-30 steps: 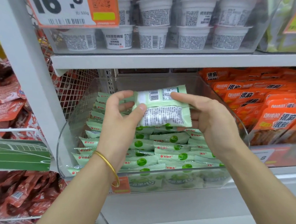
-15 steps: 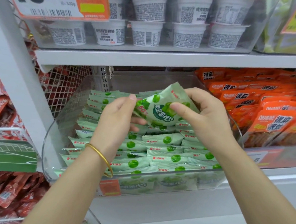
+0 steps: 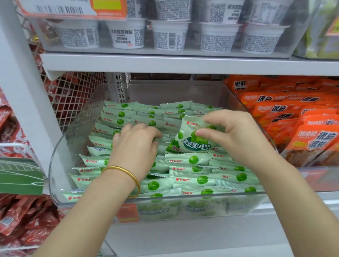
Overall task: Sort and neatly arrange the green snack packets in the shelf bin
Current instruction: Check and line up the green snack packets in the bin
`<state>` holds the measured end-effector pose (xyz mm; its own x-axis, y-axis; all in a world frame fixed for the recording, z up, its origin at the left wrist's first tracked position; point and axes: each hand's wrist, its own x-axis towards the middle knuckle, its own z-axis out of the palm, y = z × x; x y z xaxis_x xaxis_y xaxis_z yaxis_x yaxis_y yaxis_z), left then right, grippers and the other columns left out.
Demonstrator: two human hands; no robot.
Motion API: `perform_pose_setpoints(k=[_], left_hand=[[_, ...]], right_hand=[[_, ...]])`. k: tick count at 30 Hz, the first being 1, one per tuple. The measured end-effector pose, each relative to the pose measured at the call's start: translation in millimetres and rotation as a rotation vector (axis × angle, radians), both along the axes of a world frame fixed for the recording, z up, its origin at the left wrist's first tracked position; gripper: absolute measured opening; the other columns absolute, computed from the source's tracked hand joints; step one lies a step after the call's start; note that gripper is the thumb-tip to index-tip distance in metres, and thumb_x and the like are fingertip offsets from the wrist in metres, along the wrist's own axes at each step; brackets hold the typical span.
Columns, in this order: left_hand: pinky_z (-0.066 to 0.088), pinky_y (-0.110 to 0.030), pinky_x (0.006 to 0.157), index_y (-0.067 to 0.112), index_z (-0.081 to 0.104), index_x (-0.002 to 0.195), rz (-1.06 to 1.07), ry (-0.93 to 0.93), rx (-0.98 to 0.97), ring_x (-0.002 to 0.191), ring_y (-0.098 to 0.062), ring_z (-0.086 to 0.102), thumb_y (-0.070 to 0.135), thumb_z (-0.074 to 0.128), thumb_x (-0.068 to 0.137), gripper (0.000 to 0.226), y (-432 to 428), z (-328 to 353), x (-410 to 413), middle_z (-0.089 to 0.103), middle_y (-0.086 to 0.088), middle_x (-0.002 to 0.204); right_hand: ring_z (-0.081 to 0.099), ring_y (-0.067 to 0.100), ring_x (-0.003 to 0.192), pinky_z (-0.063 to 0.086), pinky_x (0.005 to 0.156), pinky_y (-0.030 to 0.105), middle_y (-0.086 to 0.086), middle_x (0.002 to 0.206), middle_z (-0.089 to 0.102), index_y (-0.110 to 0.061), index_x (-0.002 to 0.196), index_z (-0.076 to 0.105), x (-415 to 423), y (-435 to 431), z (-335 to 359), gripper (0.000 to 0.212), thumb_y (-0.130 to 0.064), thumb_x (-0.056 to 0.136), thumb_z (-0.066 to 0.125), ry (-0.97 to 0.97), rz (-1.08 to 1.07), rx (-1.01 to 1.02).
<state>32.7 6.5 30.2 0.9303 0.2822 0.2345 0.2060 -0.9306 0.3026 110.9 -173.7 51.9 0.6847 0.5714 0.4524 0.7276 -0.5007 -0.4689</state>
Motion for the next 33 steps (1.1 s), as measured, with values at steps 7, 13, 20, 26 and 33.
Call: perform_pose_setpoints(k=[7, 13, 20, 26, 33], left_hand=[[0.032, -0.035, 0.090, 0.025, 0.062, 0.114, 0.002, -0.003, 0.028, 0.113, -0.026, 0.039, 0.022, 0.044, 0.097, 0.026, -0.7, -0.7, 1.1, 0.055, 0.002, 0.120], [0.038, -0.042, 0.093, 0.025, 0.064, 0.093, -0.101, -0.188, -0.142, 0.101, -0.028, 0.049, 0.029, 0.044, 0.096, 0.021, 2.5, 0.5, 2.6, 0.063, 0.001, 0.098], [0.034, -0.036, 0.092, 0.022, 0.068, 0.088, -0.134, -0.173, -0.093, 0.106, -0.024, 0.041, 0.032, 0.058, 0.089, 0.015, -8.2, 1.0, 3.5, 0.059, 0.003, 0.102], [0.030, -0.034, 0.094, 0.020, 0.069, 0.085, -0.078, -0.163, -0.114, 0.110, -0.025, 0.038, 0.031, 0.061, 0.087, 0.014, -7.3, 0.4, 6.2, 0.055, 0.001, 0.105], [0.027, -0.033, 0.095, 0.023, 0.067, 0.086, -0.082, -0.134, -0.096, 0.112, -0.023, 0.036, 0.032, 0.061, 0.087, 0.011, -8.9, 1.7, 5.1, 0.052, 0.004, 0.107]], right_hand=[[0.057, 0.026, 0.091, 0.049, 0.078, 0.041, 0.002, 0.089, 0.070, -0.013, 0.093, 0.072, -6.3, 19.8, -15.7, 0.021, -0.031, 0.082, 0.070, -0.156, 0.028, -0.202], [0.044, 0.021, 0.102, 0.035, 0.084, 0.032, -0.007, 0.093, 0.042, -0.022, 0.105, 0.071, -2.6, 19.1, -12.0, 0.036, -0.045, 0.078, 0.069, -0.153, -0.089, -0.294], [0.034, 0.014, 0.088, 0.033, 0.076, 0.031, -0.013, 0.074, 0.034, -0.023, 0.092, 0.075, -0.5, 19.0, -17.3, 0.022, -0.040, 0.080, 0.069, -0.106, -0.050, -0.362], [0.039, 0.014, 0.092, 0.037, 0.081, 0.032, -0.010, 0.081, 0.044, -0.028, 0.084, 0.075, 4.2, 10.6, -12.5, 0.017, -0.042, 0.076, 0.072, -0.080, -0.106, -0.268], [0.044, 0.017, 0.095, 0.040, 0.087, 0.035, -0.009, 0.081, 0.051, -0.025, 0.080, 0.074, 8.0, 11.0, -14.3, 0.011, -0.036, 0.079, 0.071, -0.011, -0.100, -0.227]])
